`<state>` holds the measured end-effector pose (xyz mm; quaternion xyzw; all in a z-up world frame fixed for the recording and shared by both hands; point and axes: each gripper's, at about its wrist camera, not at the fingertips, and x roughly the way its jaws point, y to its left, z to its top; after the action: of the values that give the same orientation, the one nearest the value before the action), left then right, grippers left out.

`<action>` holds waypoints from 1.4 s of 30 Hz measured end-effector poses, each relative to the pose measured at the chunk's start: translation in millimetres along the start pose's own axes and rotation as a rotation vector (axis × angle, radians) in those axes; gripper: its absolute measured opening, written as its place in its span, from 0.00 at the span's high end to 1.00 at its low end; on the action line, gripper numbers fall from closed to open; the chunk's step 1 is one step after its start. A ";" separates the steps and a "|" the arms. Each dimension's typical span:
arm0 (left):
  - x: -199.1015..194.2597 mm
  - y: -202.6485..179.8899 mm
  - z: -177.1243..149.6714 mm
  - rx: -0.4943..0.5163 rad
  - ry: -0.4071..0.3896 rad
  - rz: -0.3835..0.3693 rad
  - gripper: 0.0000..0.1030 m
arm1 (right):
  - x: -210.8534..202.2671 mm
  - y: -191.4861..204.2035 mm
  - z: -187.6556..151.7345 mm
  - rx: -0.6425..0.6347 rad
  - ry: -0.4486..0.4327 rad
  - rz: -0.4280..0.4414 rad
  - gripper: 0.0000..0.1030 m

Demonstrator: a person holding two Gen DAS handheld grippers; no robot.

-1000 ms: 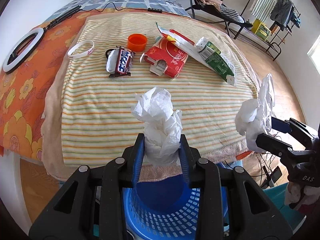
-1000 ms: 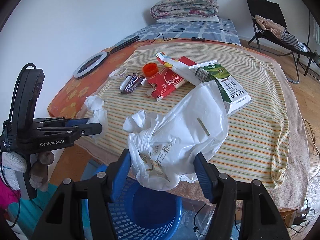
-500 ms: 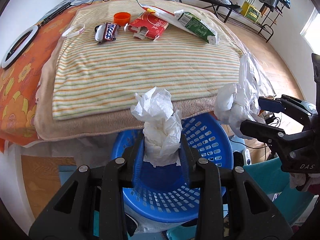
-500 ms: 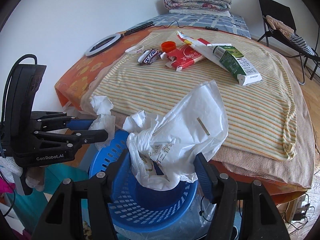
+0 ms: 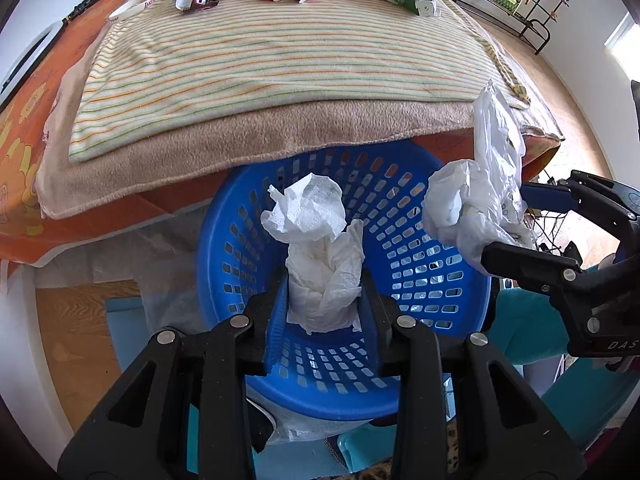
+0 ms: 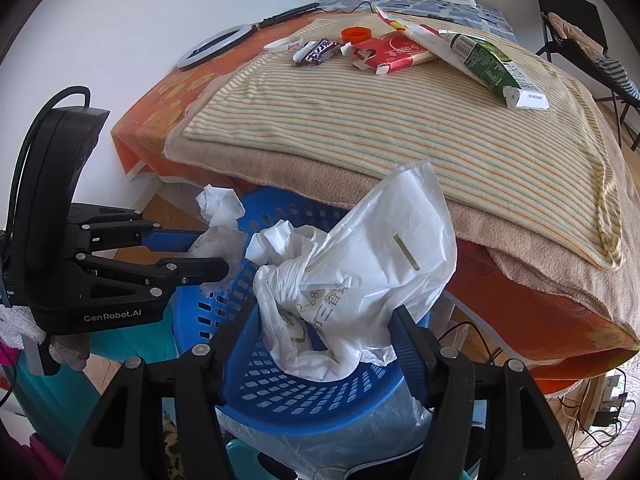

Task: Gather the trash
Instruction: 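Carry tissue and bag to the blue basket and open both tools, then move both tools back over the towel toward the chocolate wrapper and milk carton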

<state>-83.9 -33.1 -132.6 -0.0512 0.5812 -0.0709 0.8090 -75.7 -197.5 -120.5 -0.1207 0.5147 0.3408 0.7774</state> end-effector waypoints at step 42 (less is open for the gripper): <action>1.5 17.8 10.3 -0.060 0.015 0.025 0.44 | 7.2 -17.8 9.2 0.064 0.026 -0.015 0.11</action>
<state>-72.7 -15.8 -133.6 -0.0679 0.5897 -0.0437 0.8036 -55.8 -202.8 -125.7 -0.1041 0.5347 0.3165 0.7766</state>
